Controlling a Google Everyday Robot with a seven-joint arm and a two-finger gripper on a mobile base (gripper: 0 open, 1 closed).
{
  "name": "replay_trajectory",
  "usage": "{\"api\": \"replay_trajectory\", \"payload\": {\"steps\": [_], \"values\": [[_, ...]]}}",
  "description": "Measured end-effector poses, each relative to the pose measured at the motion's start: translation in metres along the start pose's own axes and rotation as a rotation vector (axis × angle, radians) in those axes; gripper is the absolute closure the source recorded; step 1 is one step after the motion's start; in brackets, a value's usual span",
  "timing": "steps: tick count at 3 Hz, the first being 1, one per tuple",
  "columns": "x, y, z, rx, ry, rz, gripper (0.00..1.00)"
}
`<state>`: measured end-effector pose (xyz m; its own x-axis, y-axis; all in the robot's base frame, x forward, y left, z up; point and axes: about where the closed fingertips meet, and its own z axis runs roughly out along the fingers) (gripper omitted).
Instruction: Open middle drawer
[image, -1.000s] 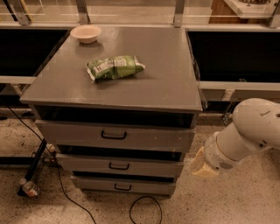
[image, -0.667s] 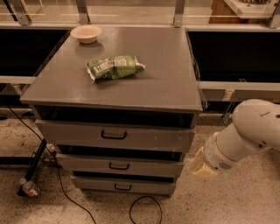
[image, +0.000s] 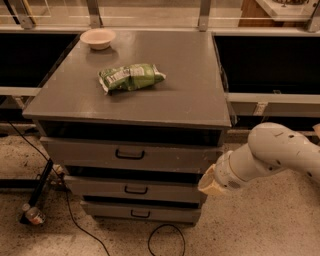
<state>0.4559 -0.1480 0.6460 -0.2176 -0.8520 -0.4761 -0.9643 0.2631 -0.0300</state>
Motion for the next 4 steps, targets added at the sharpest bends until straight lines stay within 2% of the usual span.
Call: {"api": "replay_trajectory", "payload": {"steps": [2,3,4], "values": [[0.007,0.004,0.009,0.02,-0.035,0.008,1.0],[0.036,0.018,0.048,-0.018,-0.05,0.034,1.0],[0.036,0.018,0.048,-0.018,-0.051,0.034,1.0]]}}
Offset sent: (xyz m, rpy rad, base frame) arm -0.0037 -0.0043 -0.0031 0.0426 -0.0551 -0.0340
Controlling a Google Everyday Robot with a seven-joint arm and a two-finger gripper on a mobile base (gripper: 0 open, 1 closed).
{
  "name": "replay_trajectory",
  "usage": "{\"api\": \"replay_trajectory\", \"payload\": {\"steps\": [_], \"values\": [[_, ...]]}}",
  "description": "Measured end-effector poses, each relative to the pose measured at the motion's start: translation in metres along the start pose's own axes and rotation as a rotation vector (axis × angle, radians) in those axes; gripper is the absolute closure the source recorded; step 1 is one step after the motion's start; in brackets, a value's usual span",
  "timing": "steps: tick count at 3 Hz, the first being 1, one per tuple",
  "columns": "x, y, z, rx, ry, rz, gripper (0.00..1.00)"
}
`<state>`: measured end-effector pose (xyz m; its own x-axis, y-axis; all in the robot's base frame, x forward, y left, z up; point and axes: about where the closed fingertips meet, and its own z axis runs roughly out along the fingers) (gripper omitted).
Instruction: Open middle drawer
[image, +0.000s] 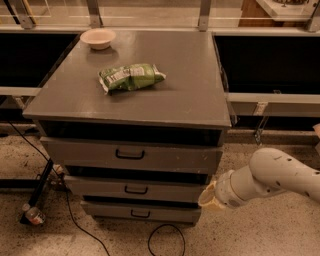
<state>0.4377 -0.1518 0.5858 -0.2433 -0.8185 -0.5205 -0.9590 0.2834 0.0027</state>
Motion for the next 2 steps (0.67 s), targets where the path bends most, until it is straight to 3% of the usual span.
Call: {"api": "replay_trajectory", "payload": {"steps": [2], "values": [[0.007,-0.013,0.026,0.073,-0.051,0.065,1.0]]}}
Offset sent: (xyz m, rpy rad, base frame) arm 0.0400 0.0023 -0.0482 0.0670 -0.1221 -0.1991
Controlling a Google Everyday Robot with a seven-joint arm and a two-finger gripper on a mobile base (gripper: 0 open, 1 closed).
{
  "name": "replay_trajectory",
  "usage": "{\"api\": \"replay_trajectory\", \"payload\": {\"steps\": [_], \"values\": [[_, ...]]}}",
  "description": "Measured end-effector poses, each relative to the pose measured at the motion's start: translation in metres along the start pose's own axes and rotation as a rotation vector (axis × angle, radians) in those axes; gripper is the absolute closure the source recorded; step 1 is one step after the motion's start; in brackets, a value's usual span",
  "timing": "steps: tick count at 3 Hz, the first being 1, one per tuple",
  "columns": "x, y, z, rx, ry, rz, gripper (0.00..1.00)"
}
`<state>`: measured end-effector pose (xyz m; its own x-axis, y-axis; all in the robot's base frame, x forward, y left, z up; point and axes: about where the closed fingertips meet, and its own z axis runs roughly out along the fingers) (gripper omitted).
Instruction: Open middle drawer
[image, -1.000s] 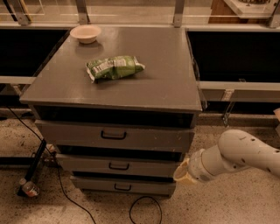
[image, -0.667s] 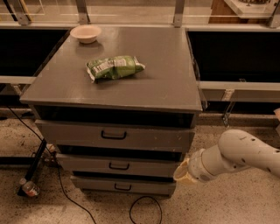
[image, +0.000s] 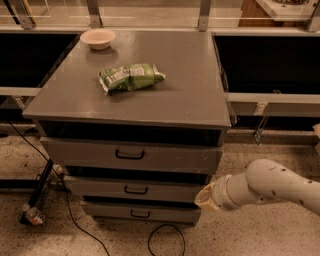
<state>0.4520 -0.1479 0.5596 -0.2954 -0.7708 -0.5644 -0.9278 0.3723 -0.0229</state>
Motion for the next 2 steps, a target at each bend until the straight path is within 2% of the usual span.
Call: {"api": "replay_trajectory", "payload": {"steps": [1,2], "values": [[0.0107,-0.017,0.0258,0.064,-0.058,0.043,1.0],[0.0158,-0.0147,0.031,0.061,-0.051,0.043,1.0]]}}
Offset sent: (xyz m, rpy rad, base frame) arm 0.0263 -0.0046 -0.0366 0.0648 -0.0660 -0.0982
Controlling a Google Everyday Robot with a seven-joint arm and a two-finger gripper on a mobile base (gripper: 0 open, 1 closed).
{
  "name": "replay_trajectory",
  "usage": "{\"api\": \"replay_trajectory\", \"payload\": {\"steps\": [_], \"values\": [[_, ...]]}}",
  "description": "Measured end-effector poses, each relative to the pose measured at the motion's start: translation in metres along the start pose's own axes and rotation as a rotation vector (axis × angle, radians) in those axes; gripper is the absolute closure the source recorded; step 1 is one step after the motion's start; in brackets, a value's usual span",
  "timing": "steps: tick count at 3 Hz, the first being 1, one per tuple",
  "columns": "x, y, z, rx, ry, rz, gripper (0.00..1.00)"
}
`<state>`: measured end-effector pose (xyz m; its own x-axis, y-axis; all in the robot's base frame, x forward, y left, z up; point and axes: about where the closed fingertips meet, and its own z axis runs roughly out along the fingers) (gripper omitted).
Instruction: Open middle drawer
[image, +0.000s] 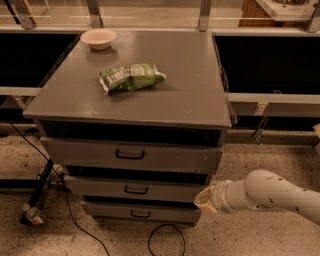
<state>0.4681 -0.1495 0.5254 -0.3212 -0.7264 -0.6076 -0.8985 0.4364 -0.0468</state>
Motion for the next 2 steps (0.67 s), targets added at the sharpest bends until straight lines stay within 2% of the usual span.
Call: {"api": "replay_trajectory", "payload": {"steps": [2], "values": [[0.018,0.0,0.045,-0.034,-0.004,0.049,1.0]]}}
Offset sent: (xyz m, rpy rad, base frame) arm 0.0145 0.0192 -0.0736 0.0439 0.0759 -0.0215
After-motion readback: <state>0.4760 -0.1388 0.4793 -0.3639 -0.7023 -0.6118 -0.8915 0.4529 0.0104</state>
